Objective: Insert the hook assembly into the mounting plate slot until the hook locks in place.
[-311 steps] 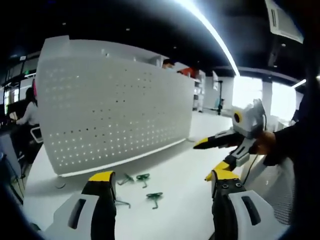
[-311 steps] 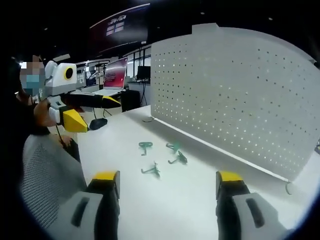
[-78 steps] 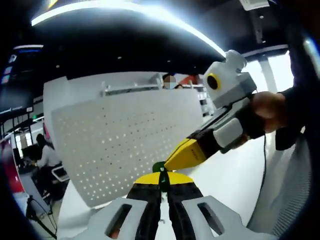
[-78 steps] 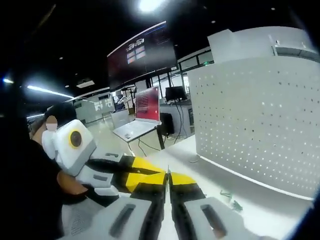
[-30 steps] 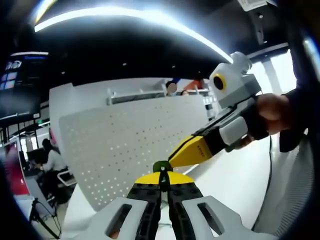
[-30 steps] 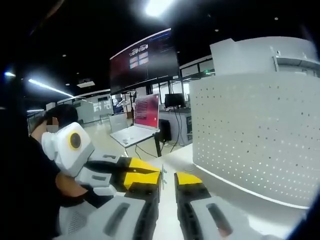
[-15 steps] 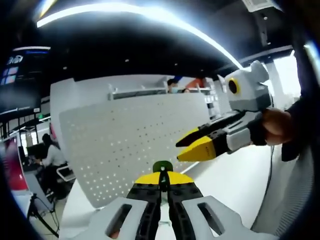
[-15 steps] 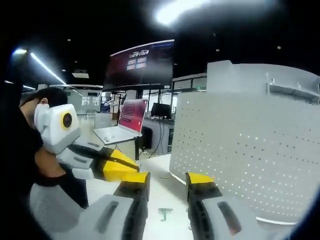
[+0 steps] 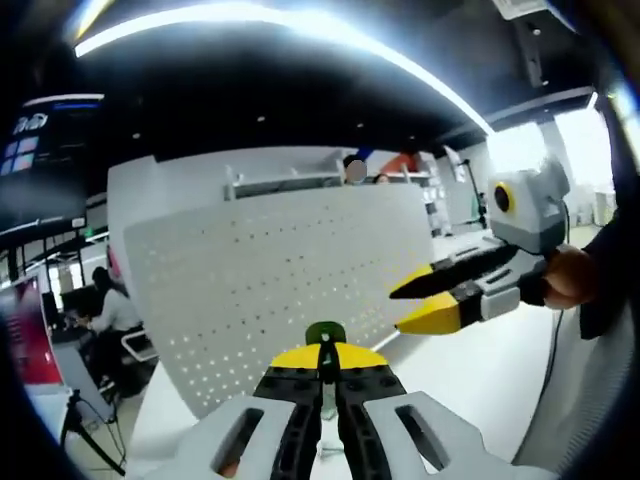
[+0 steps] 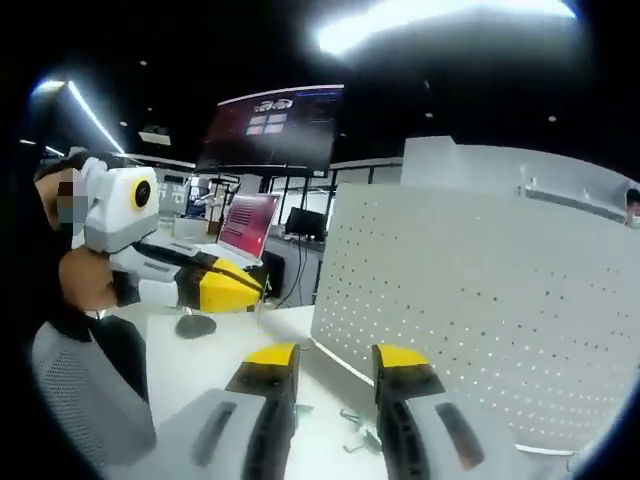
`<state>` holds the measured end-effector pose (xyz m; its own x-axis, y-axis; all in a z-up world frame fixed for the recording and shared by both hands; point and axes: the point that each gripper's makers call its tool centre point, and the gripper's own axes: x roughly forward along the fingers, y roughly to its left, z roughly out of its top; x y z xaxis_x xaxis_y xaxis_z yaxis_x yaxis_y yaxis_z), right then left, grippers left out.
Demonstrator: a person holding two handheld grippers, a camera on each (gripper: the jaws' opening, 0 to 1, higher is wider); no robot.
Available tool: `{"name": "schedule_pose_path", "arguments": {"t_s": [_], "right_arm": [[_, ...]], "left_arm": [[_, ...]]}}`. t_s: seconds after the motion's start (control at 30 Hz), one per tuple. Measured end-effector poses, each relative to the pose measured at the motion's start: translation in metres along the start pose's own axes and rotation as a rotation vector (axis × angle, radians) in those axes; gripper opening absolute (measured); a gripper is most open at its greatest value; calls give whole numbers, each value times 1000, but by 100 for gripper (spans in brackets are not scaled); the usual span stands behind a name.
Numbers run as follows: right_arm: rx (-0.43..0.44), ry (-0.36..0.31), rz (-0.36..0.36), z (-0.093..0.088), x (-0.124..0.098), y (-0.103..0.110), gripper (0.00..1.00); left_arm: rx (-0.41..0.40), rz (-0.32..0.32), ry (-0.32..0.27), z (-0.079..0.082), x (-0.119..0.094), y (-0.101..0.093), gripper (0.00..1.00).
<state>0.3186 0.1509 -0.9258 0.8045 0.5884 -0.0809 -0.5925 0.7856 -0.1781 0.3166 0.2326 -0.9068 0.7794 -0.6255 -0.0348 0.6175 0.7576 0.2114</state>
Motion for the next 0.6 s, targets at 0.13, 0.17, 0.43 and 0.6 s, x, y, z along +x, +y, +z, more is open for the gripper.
{"name": "schedule_pose_path", "arguments": {"t_s": [0.13,0.17,0.43,0.6], "right_arm": [[11,-4,-26,1,-2,-12,28],[20,1,-35,-1,-2,-15,28],[28,-9,-55,2,-6,-21,31],[63,-25,-71,6,-9,-29,32]], "left_arm": [[-20,26,-18,11,13,13,3],[-22,34,-29,17,17,17,3],[-1,78,-92,51,50,42,3],[-11,115,-126,69,69,57,3]]}}
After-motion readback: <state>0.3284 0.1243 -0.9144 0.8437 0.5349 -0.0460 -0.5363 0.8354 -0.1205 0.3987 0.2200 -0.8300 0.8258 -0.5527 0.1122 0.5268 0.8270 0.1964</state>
